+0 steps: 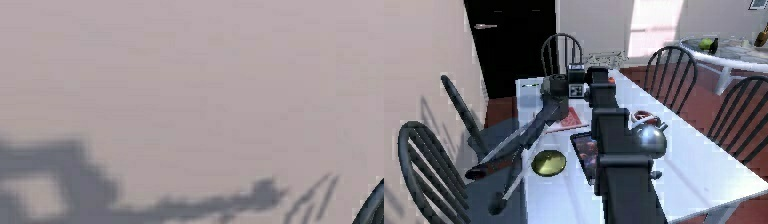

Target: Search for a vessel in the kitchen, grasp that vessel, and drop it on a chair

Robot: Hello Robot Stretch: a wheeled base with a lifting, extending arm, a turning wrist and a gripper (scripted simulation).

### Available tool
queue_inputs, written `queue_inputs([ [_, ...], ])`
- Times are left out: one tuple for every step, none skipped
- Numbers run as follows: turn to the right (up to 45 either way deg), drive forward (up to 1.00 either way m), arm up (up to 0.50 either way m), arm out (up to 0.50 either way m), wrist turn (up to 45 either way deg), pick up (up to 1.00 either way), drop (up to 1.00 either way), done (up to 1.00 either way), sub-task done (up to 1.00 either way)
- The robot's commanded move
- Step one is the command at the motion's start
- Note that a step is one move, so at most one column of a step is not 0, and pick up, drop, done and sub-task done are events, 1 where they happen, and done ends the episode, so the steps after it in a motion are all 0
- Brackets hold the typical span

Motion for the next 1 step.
queue_inputs([
  [0.0, 0.0, 0.0, 0.0, 45.0, 0.0, 0.0, 0.0, 0.0],
])
